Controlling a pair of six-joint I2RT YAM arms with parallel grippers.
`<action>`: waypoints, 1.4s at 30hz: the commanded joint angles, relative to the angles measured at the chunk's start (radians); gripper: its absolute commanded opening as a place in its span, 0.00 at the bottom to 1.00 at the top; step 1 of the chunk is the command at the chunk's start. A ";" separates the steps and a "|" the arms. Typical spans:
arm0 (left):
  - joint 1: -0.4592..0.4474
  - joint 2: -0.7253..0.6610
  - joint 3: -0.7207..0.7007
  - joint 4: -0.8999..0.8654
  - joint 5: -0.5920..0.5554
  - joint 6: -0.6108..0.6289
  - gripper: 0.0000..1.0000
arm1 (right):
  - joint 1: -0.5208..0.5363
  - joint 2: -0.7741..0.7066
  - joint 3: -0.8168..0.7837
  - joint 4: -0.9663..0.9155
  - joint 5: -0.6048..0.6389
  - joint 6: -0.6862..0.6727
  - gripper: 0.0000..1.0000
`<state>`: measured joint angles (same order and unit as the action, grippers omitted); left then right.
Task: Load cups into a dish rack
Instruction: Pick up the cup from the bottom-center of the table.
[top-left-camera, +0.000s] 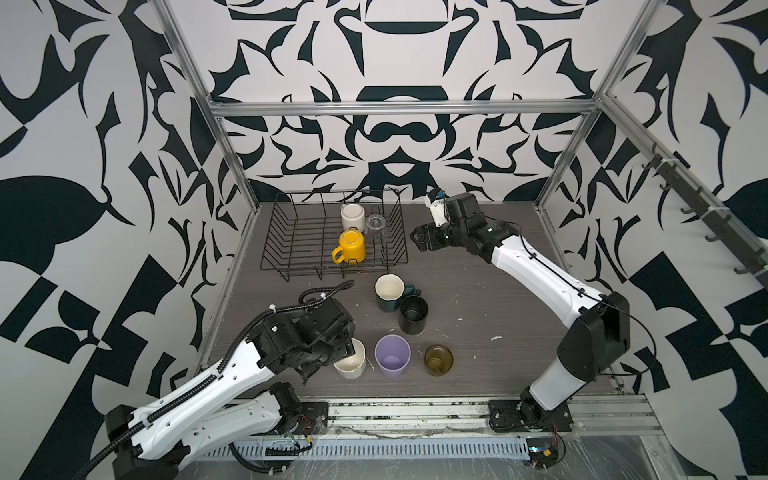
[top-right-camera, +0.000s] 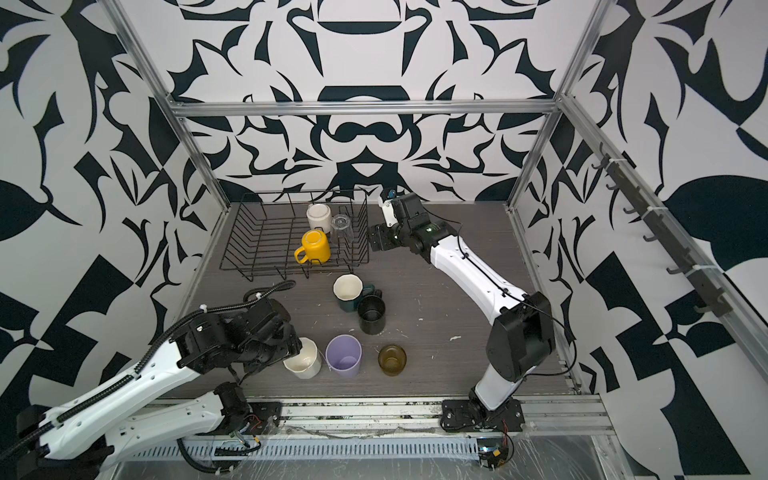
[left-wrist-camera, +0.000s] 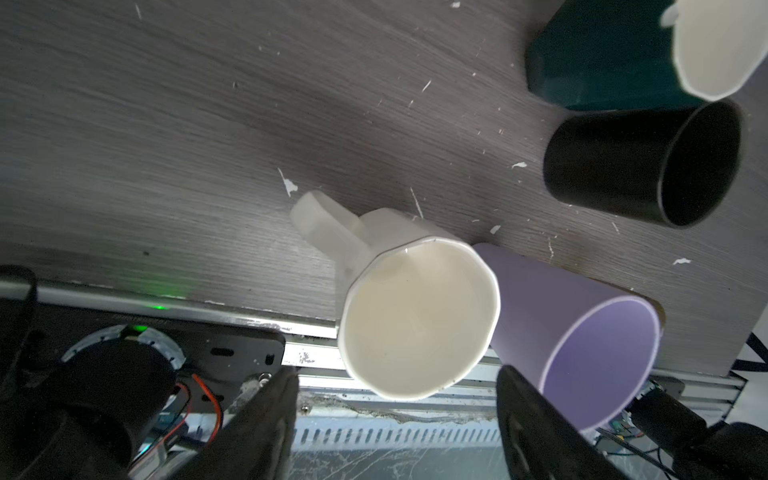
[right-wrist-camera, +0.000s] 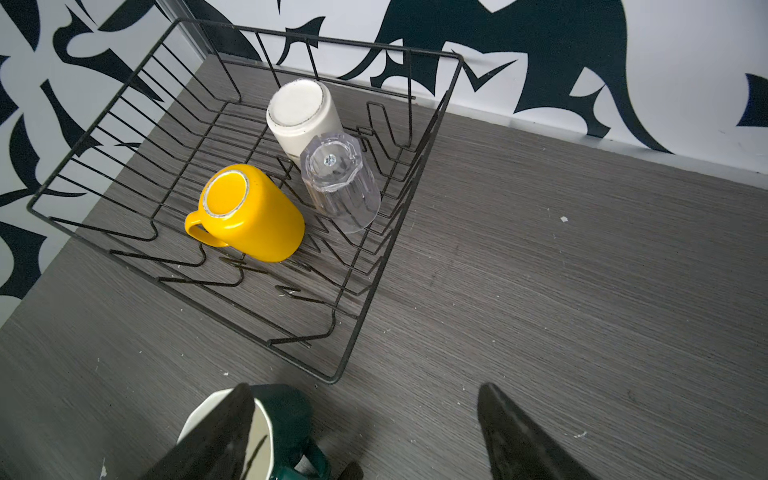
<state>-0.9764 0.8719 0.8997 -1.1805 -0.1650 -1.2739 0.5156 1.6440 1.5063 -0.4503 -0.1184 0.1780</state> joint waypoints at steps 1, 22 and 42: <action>-0.039 -0.005 -0.037 -0.050 -0.034 -0.115 0.76 | -0.004 -0.049 -0.011 0.031 0.005 0.008 0.86; -0.055 0.022 -0.183 0.168 -0.077 -0.208 0.56 | -0.017 -0.093 -0.084 0.046 -0.003 0.006 0.86; -0.054 0.039 -0.241 0.211 -0.107 -0.247 0.31 | -0.030 -0.092 -0.104 0.056 -0.034 0.006 0.87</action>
<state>-1.0279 0.9089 0.6598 -0.9596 -0.2333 -1.5021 0.4904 1.5867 1.4040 -0.4271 -0.1387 0.1818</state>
